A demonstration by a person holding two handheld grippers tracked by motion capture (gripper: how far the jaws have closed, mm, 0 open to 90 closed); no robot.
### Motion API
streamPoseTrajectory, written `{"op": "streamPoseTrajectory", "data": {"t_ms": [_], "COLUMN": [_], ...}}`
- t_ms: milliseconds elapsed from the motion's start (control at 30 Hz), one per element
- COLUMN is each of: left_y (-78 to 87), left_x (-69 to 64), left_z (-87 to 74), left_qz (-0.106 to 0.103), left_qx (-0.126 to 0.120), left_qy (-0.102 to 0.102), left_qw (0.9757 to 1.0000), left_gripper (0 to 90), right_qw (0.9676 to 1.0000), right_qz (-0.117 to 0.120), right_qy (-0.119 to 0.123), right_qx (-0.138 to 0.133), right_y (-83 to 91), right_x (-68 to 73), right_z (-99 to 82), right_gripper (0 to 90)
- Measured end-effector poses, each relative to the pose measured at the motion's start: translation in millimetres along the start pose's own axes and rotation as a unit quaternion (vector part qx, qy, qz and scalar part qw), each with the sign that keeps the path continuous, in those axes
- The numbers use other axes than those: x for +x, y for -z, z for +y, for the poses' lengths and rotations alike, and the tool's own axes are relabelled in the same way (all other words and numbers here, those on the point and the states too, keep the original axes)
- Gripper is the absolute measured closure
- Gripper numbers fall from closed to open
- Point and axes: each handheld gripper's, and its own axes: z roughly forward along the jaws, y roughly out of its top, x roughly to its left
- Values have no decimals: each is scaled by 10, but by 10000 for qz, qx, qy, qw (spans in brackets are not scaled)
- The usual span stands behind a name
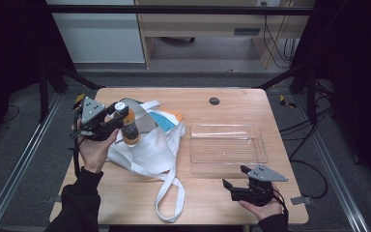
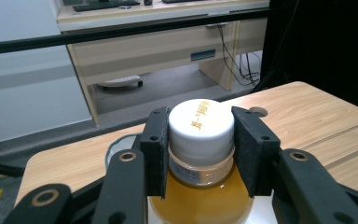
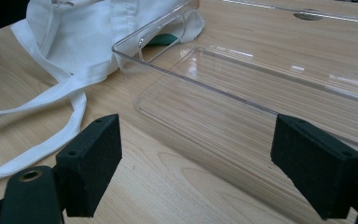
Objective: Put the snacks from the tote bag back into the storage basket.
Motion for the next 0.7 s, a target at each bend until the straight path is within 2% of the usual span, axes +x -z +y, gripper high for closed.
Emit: {"op": "streamPoseTrajectory", "data": {"t_ms": [500,700], "left_y": [97,140], "left_x": [-252,-338], "left_z": [89,122], "left_qz": [-397,-550], "left_qx": [-93,-138], "left_qy": [-174,-178], "left_qw": [9990,9982], "left_gripper": [591,591], "right_qw": [10000,10000], "right_qz": [12,12], "right_qy": [-4,1], "right_qx": [-2,2], "right_y": [3,3], "right_x": [7,7], "right_z": [-3,-4], "right_gripper": [164,164]}}
